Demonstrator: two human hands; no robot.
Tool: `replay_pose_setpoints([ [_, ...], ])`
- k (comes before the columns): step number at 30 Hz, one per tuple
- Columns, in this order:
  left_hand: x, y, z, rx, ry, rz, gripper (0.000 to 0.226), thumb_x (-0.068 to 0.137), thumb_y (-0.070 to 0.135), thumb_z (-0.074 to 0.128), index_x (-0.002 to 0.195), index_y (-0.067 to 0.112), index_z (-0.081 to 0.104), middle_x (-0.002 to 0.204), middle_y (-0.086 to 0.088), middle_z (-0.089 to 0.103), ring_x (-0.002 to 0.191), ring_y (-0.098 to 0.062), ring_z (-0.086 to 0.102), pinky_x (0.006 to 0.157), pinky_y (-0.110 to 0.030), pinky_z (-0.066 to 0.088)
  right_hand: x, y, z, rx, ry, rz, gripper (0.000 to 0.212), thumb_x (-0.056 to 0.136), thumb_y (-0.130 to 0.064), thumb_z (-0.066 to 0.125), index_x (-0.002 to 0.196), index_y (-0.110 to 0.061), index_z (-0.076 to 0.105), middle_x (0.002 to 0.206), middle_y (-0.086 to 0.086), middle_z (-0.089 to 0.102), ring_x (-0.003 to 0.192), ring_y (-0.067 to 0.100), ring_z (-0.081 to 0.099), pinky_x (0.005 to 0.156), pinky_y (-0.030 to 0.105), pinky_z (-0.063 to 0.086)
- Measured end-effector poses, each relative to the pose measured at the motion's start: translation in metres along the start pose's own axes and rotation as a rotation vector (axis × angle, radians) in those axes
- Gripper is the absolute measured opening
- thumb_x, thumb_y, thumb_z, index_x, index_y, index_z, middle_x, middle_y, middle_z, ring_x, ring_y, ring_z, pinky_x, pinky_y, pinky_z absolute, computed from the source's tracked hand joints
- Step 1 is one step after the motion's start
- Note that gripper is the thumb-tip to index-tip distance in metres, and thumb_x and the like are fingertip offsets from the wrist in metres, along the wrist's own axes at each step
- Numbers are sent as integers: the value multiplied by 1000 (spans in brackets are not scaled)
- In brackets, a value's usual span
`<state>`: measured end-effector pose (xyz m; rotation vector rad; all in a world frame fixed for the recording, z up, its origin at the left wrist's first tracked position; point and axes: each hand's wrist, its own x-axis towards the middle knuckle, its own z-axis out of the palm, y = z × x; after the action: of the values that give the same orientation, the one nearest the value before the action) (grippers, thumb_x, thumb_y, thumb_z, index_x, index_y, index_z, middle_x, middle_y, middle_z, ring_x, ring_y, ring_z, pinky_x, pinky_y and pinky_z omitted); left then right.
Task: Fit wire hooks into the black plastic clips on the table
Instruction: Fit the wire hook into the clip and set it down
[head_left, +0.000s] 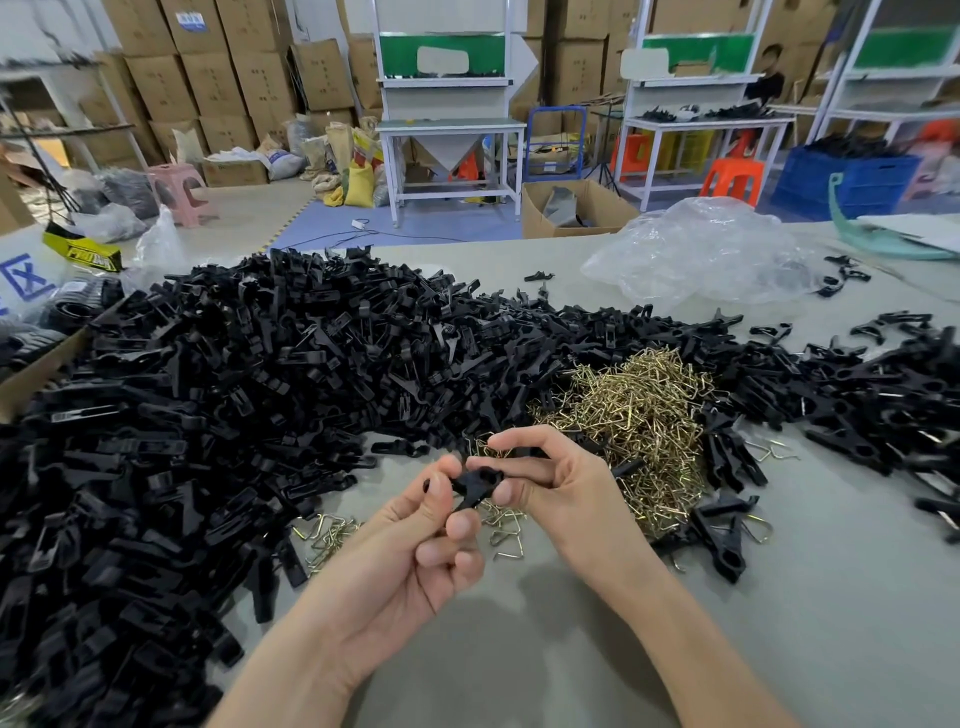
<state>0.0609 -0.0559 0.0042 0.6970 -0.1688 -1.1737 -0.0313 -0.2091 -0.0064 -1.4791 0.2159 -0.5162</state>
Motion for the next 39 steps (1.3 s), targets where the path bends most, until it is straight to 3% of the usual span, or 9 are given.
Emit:
replay_pose_setpoints([
  [4,-2,1,0,19,-1,-12,6,84,26,74,86,21,76,62,-3,51,43,-4,37,55,-24,52,0,0,-1,-9,-9,9,32,87,7,70,108,-18,65,101,2,79,91,14,73,83,20,54],
  [10,0,-2,2,-27,5,-7,26,67,27,89,86,18,74,60,-2,48,36,-3,36,52,-24,51,-1,0,1,-37,15,-1,30,88,7,69,102,-20,67,98,2,79,86,12,73,80,18,53],
  [13,1,0,0,-87,0,-8,11,83,28,74,89,19,78,63,1,49,36,-2,37,52,-21,49,-1,-1,5,-70,22,-24,33,88,0,73,97,-31,70,98,-2,79,86,6,71,81,16,51],
  [20,14,8,-6,237,160,114,50,89,51,52,124,17,64,69,-1,58,43,-7,45,52,-23,54,-6,-6,6,-34,79,-51,30,92,-8,71,117,-24,66,103,-1,76,99,8,69,86,18,51],
  [23,15,12,-13,260,213,168,52,87,48,55,127,14,61,74,-1,62,54,-9,54,60,-25,58,-10,-14,-11,190,274,-55,36,83,-19,75,118,-21,68,99,0,75,96,13,70,85,20,54],
  [28,17,10,-15,263,204,174,43,90,38,54,122,11,63,75,-2,61,56,-9,59,62,-27,61,-8,-66,-108,881,608,-235,42,85,-8,72,124,1,60,105,14,72,92,17,72,86,23,58],
  [32,19,6,-11,269,243,184,31,102,30,46,119,11,63,73,-1,60,53,-8,58,63,-27,62,-14,-107,-183,962,787,-301,66,91,-30,70,141,4,43,129,19,62,109,19,70,85,22,58],
  [34,18,6,-10,268,252,186,29,103,28,45,117,11,64,72,-1,61,54,-8,59,64,-27,62,-23,-100,-186,907,746,-221,69,86,-29,72,139,3,42,129,22,61,112,23,69,86,25,59],
  [39,19,-1,-7,366,308,313,25,104,21,46,111,7,67,69,-3,62,53,-12,57,58,-25,59,-38,-51,-120,661,551,-56,31,96,-8,61,127,-4,59,111,20,73,101,27,73,82,28,60],
])
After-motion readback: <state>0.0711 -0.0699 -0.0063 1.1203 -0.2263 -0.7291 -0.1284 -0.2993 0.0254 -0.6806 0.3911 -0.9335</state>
